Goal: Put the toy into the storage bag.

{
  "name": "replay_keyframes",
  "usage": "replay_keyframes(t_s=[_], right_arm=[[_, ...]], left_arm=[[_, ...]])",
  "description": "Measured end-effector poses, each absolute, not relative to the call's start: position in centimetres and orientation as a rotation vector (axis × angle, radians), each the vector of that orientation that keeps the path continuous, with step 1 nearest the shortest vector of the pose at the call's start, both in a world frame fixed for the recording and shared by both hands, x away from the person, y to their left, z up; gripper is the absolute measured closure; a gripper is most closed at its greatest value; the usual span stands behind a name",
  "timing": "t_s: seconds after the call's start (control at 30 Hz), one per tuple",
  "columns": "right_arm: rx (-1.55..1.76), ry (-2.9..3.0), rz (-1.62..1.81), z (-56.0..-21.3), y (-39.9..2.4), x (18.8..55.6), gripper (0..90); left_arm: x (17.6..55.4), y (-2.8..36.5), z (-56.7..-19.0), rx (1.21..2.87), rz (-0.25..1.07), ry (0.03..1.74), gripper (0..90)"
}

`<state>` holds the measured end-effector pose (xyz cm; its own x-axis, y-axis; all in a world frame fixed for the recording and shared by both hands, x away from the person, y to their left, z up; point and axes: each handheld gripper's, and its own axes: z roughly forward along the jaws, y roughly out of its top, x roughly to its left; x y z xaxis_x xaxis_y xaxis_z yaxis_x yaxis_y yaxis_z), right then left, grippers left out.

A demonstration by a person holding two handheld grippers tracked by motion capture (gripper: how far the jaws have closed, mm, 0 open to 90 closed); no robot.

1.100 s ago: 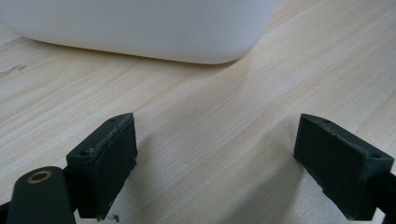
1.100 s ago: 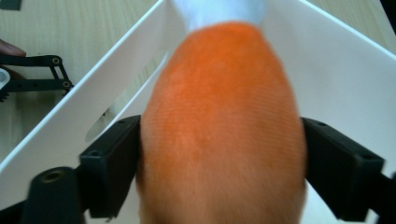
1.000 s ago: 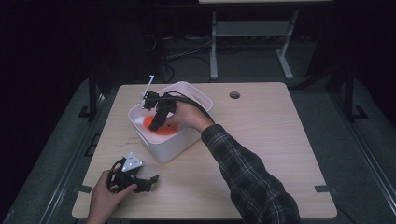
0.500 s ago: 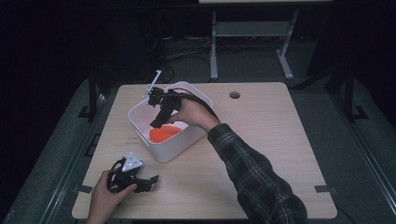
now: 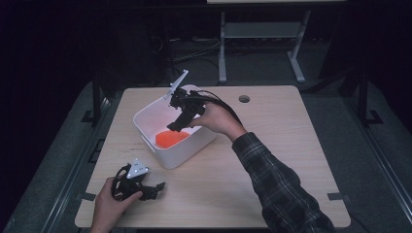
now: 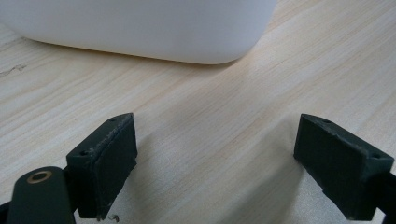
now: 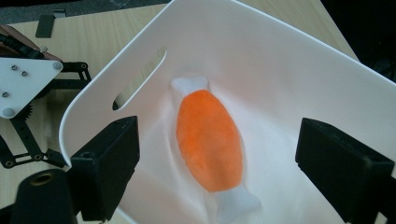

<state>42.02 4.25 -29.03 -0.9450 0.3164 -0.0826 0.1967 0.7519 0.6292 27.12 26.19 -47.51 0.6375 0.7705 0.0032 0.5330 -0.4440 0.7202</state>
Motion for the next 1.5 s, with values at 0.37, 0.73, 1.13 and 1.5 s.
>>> replay_keyframes(t_s=[0.37, 0.73, 1.13, 1.5], right_arm=[[0.466, 2.727, 1.008, -28.7, 0.6, 40.8, 12.4], [0.512, 2.689, 1.048, -28.6, -2.6, 39.5, 10.6], [0.587, 2.649, 1.079, -30.3, -6.0, 38.4, 10.5], [0.652, 2.62, 1.102, -32.9, -8.5, 37.4, 10.5]], left_arm=[[27.1, 26.2, -47.5, 2.155, 0.438, 1.01, 12.4], [27.1, 26.2, -47.5, 2.156, 0.437, 1.01, 12.4], [27.1, 26.2, -47.5, 2.152, 0.439, 1.011, 12.4], [27.1, 26.2, -47.5, 2.151, 0.44, 1.011, 12.4]])
